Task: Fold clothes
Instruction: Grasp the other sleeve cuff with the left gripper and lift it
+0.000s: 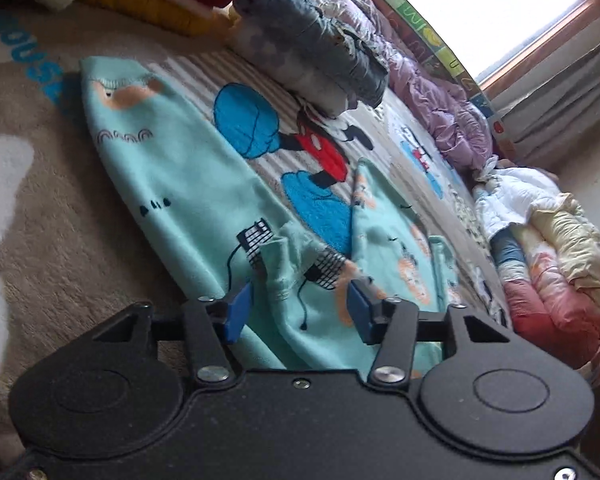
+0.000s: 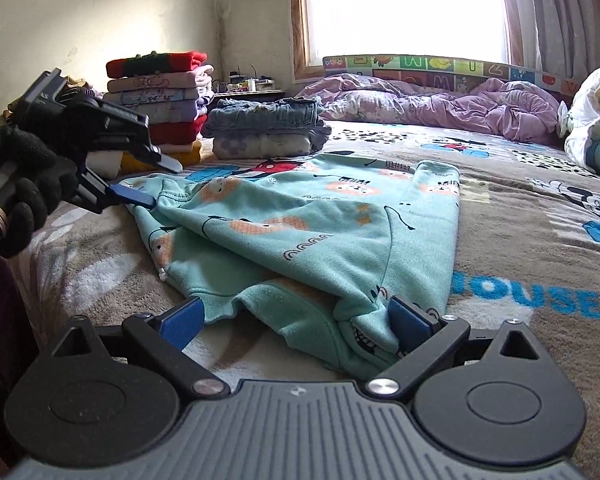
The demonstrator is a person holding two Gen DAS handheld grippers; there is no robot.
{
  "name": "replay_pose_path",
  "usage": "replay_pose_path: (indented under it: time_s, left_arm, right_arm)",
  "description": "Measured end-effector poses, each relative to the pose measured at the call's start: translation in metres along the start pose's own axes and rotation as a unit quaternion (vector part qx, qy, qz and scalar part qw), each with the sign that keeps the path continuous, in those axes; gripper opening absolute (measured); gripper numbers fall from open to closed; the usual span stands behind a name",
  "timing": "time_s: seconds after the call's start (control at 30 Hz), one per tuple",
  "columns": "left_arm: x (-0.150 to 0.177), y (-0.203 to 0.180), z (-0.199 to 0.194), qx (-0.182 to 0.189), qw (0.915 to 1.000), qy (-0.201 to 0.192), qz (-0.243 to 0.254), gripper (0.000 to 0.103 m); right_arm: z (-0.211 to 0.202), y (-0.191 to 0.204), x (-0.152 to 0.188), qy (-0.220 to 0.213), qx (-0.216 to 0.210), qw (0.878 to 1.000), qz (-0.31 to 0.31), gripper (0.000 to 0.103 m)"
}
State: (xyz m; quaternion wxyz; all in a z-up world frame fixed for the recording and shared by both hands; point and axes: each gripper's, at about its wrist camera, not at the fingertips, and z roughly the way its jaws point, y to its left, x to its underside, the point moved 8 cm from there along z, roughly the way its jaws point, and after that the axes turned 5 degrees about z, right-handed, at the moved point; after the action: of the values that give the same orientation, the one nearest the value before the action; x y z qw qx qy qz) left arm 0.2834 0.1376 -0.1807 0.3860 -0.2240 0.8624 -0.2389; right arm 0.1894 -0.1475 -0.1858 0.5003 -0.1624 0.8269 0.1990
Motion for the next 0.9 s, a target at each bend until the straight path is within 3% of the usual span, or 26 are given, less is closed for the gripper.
replay_pose_path:
  time_s: [0.03, 0.13, 0.2, 0.23, 0.37, 0.57, 0.73, 0.9]
  left_arm:
    - [0.001, 0.002, 0.003, -0.003, 1.0000, 0.000, -0.003, 0.035]
    - [0.000, 0.005, 0.006, -0.004, 0.9998, -0.003, -0.017, 0.031]
    - [-0.002, 0.002, 0.005, 0.004, 0.9998, 0.000, -0.021, 0.009]
    - [-0.003, -0.002, 0.002, 0.015, 0.9996, 0.000, -0.025, 0.007]
    - [-0.017, -0.031, -0.011, 0.077, 0.9962, -0.023, -0.035, 0.006]
    - [-0.033, -0.085, -0.012, 0.133, 0.9895, -0.041, -0.038, 0.006]
    - [-0.044, -0.128, 0.005, 0.162, 0.9850, -0.045, -0.037, 0.006]
    - [-0.051, -0.159, 0.033, 0.168, 0.9842, -0.040, -0.039, 0.005]
  right_arm:
    - [0.000, 0.000, 0.000, 0.000, 0.000, 1.000, -0.003, 0.097]
    - [0.000, 0.001, 0.001, 0.001, 0.001, 1.000, -0.015, 0.097]
    - [-0.001, 0.001, 0.000, -0.001, 0.000, 1.000, -0.018, 0.097]
    - [-0.002, 0.001, -0.001, -0.003, -0.001, 1.000, -0.019, 0.097]
    - [-0.006, -0.005, -0.006, -0.013, -0.002, 1.000, -0.014, 0.095]
    - [-0.007, -0.015, -0.007, -0.012, -0.006, 1.000, -0.004, 0.093]
    - [-0.008, -0.018, -0.005, -0.010, -0.016, 1.000, 0.001, 0.089]
    - [-0.010, -0.024, -0.004, -0.010, -0.022, 1.000, 0.010, 0.084]
